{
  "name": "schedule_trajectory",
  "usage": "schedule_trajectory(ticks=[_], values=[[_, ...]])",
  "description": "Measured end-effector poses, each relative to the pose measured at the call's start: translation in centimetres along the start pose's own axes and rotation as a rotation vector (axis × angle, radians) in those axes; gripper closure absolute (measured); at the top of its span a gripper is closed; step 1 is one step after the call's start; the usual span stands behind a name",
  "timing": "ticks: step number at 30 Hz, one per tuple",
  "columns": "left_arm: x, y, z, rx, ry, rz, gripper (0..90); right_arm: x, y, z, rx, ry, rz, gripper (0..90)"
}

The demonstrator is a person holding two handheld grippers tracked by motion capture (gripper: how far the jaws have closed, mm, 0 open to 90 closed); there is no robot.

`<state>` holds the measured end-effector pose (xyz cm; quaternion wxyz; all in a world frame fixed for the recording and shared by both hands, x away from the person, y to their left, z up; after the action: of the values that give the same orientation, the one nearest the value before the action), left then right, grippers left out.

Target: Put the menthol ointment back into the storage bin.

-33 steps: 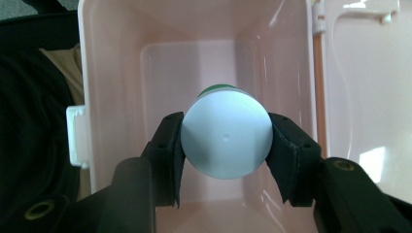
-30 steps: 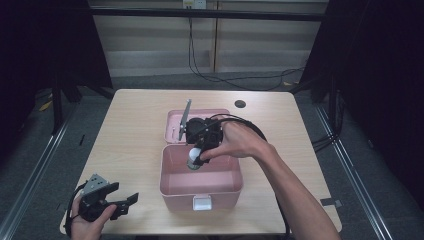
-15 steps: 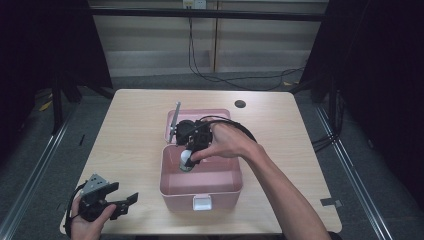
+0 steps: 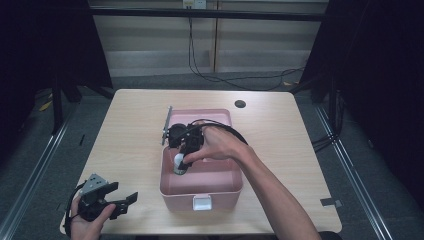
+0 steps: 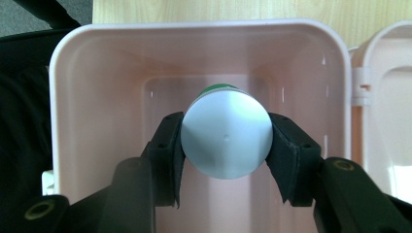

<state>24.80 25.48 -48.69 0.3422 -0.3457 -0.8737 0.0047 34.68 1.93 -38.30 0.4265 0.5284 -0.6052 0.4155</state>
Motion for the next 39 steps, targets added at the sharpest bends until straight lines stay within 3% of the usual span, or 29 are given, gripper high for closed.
schedule_trajectory(ticks=[28, 39], values=[[0.1, 0.0, 0.0, -0.005, -0.008, -0.002, 18.6, -4.1, 0.4, -0.8, 0.010, 0.020, -0.046, 51.3], [0.1, 0.0, 0.0, -0.002, -0.008, 0.004, 18.6, -5.7, 0.2, -0.9, 0.015, 0.060, -0.058, 51.2]])
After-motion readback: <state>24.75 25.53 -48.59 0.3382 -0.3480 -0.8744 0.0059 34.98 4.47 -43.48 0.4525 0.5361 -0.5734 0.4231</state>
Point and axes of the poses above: each handheld gripper's, and its own axes: x roughly backward along the jaws, z roughly out of its underside, y roughly to its left, the point moved 4 cm from there along -x, roughly forward along the jaws, and after that the axes turned 7 degrees about z, right-handed, at the moved point
